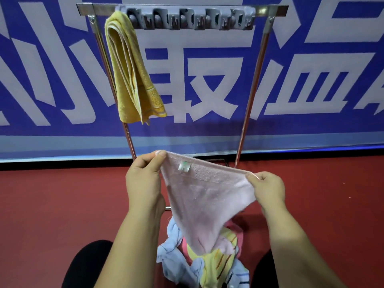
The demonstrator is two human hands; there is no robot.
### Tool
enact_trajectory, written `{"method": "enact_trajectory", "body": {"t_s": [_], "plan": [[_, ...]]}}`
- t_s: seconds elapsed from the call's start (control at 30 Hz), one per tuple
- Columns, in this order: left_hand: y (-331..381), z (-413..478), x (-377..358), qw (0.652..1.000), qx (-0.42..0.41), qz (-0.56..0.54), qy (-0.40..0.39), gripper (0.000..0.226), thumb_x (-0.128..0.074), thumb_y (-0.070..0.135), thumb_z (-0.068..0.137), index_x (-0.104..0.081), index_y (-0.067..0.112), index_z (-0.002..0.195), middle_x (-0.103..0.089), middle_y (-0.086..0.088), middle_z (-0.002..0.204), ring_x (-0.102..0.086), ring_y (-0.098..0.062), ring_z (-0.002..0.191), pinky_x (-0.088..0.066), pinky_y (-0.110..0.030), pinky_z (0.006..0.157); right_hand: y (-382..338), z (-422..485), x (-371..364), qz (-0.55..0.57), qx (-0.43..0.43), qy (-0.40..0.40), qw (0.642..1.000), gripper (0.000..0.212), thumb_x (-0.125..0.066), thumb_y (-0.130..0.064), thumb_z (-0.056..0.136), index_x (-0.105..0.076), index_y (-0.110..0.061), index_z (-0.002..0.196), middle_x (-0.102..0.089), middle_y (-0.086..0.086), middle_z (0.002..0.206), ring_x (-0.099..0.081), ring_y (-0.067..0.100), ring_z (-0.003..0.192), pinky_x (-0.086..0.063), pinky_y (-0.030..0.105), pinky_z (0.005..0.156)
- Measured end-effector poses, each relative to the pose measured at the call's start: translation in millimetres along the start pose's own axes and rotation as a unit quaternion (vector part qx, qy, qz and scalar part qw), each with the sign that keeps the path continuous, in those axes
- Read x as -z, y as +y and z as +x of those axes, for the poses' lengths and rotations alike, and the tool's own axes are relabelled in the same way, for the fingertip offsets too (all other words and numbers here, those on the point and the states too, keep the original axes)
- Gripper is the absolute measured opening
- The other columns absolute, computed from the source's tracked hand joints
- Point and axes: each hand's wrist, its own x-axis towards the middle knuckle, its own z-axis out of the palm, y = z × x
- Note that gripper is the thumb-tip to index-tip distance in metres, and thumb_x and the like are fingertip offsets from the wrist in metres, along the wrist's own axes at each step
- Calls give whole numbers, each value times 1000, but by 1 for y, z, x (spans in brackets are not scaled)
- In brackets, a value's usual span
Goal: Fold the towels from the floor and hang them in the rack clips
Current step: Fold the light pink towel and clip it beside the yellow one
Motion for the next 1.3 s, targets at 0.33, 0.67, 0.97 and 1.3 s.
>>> {"method": "enact_trajectory", "body": {"t_s": [0.33, 0.67, 0.97, 1.3], "plan": [[-25, -24, -11, 994, 27, 55, -86, 11, -76, 11, 96, -77, 4, 88, -71, -4, 76, -64, -16, 69, -56, -32, 71, -74, -67, -3, 364, -50, -140, 920, 25, -56, 8, 96, -73, -10, 96, -66, 16, 80, -58, 21, 65, -46, 31, 57], [10, -48, -23, 985, -9, 13, -174, 15, -73, 14, 97, -81, 3, 104, -81, -15, 105, -78, -30, 102, -60, -41, 93, -116, -103, 10, 391, 20, -197, 899, 22, -67, 10, 94, -73, -5, 108, -80, 17, 93, -76, 21, 81, -61, 24, 69], [65, -66, -42, 969, -86, 19, -232, 16, -75, 18, 95, -83, 10, 106, -82, -10, 103, -79, -29, 101, -62, -40, 91, -162, -112, 32, 293, 225, -136, 919, 8, -80, -8, 90, -78, -15, 89, -73, 3, 71, -68, 13, 64, -57, 26, 63], [59, -66, -40, 951, -97, 82, -281, 16, -75, 12, 94, -82, 11, 109, -83, -6, 104, -78, -21, 105, -59, -34, 94, -146, -104, 23, 218, 207, -90, 949, 20, -86, -29, 88, -73, -17, 79, -62, 11, 60, -53, 19, 55, -50, 47, 57]]}}
